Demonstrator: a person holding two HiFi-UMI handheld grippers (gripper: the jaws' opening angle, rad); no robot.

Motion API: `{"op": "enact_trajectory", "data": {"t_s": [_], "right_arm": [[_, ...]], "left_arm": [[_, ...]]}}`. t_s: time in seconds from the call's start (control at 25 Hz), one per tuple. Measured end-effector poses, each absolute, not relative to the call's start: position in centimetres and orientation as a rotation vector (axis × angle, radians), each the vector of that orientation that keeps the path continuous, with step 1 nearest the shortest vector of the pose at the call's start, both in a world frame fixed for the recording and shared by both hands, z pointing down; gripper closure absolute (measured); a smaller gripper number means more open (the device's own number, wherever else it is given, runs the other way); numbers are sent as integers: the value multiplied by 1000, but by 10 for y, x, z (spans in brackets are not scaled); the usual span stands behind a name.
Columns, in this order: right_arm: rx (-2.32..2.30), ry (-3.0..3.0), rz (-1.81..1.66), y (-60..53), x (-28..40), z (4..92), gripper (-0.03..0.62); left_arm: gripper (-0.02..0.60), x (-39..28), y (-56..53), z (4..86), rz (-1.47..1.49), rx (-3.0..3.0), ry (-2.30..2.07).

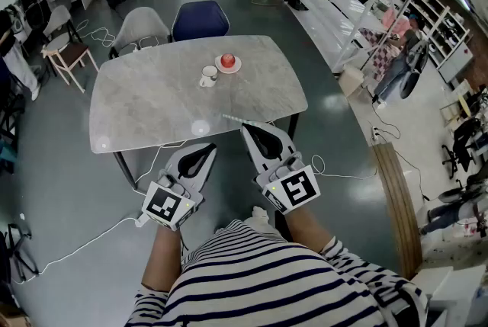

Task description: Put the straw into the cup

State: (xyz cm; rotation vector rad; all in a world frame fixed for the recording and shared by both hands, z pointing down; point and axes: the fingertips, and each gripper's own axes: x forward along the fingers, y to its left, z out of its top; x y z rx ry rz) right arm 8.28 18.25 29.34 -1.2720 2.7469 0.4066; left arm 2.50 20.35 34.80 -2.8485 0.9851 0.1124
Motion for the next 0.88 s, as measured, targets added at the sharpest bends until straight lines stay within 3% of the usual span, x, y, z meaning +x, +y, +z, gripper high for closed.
{"op": "enact_trajectory", "data": {"t_s": [0.88], "right_arm": [[-1248,2700,413,179,86,291,582]], "left_arm": [[574,26,196,357,85,-2859,985]]}}
